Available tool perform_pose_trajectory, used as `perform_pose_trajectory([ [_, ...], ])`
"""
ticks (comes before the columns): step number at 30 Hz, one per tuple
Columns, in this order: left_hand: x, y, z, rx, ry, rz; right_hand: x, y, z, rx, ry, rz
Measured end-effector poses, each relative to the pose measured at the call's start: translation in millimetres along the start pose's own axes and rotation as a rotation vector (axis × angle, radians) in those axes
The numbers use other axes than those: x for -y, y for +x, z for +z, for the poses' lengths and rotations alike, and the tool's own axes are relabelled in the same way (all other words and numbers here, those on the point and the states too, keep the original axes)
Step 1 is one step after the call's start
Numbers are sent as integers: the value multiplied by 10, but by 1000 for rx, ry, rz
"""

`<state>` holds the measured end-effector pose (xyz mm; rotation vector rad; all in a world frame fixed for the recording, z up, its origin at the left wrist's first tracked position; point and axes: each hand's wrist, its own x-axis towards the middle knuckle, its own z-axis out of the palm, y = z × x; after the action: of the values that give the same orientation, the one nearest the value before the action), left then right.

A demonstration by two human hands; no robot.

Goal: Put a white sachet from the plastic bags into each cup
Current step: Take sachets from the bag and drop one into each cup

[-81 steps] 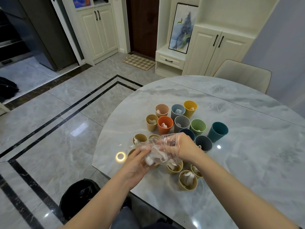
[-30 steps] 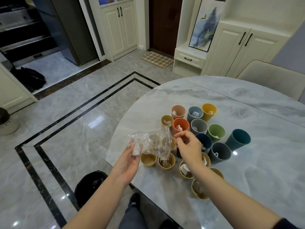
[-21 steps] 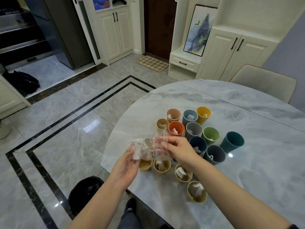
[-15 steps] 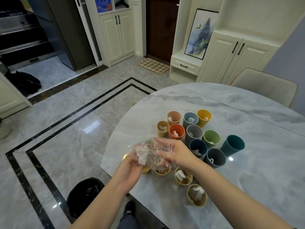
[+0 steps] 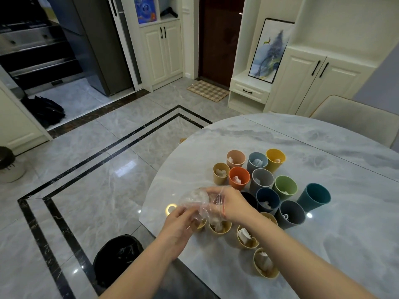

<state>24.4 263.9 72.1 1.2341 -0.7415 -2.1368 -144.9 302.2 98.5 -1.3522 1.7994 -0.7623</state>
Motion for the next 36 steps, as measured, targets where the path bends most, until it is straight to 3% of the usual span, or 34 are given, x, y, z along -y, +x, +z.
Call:
perform_pose_trajectory([
  [8, -303, 181, -262, -10, -81, -74, 118, 200, 106, -15, 76, 115],
  [18, -622, 350, -707, -221, -250, -107, 338, 314, 303, -244, 439, 320],
  [22, -718, 351, -932, -246, -350, -134, 188, 304, 397, -377, 406, 469],
  [27, -759, 330, -1153, -225, -406, -182, 45, 274, 665, -286, 424, 690],
  [36, -823, 198, -1316, -205, -442, -172, -154, 309, 967, -230, 234, 736],
])
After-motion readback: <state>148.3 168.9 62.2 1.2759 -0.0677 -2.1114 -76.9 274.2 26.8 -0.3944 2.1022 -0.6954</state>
